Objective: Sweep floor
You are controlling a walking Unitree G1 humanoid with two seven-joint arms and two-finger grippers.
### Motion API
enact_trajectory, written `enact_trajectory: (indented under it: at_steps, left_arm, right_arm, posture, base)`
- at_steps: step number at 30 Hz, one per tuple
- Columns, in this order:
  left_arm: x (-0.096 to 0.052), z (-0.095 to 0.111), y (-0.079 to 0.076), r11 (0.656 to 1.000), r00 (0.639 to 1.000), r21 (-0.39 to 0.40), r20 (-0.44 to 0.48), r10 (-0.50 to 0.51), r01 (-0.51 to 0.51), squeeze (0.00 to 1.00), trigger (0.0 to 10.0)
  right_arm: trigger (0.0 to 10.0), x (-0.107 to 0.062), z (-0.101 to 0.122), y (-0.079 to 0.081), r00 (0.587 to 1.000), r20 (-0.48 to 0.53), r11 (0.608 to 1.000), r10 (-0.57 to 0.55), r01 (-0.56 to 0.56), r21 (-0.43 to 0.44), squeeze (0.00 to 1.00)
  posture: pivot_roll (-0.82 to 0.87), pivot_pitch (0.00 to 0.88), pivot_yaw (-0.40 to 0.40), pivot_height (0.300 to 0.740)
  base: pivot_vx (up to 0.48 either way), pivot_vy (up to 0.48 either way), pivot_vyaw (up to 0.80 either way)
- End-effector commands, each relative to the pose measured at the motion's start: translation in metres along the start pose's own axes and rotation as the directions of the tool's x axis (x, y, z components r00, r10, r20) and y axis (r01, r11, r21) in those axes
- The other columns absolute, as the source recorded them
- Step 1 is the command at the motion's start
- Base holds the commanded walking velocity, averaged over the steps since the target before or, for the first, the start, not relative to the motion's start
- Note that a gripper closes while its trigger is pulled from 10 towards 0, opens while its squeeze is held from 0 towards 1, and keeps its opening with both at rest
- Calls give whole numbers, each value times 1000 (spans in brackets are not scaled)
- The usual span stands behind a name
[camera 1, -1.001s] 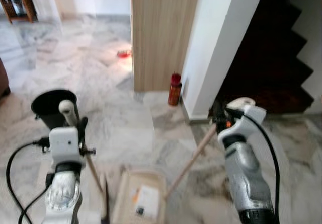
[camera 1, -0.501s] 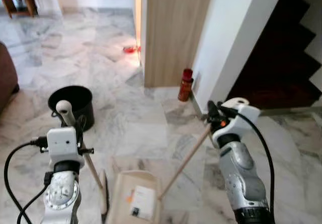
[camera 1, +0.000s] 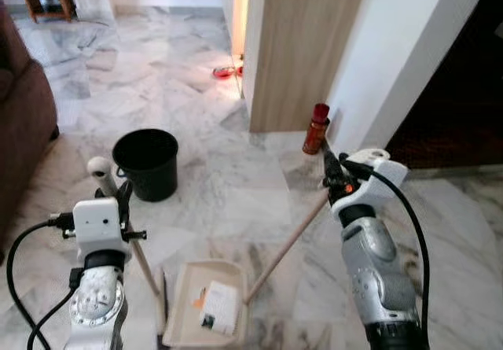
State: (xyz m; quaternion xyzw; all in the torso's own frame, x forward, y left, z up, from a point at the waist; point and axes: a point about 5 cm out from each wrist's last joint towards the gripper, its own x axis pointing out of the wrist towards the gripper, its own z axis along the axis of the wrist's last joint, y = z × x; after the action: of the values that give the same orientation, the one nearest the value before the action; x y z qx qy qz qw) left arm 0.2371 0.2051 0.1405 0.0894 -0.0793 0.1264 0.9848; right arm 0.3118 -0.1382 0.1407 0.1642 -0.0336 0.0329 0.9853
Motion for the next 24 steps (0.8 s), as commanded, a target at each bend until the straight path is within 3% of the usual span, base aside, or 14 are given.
enact_trajectory:
  at_steps: [1,21,24]
  left_arm:
    - [0,5,-3,1000,1000,3,23,-5,5,0,10000]
    - [-3,3,-5,1000,1000,5,17,-21,21,0,10000]
    - [-5,4,-4,999,999,17,24,-32,31,0,10000]
  right_arm:
    - [10000,0,9,-2,999,36,999,-8,7,34,0]
    - [10000,0,11,3,998,53,1000,21,-23,22,0]
    - [10000,-2,11,9,997,52,998,56,-57,17,0]
  posture:
    - [51,83,-44,740]
    - [59,55,-34,740]
    - [62,53,-31,740]
  base:
    - [0,420,0]
    - [0,422,0]
    - [0,0,0]
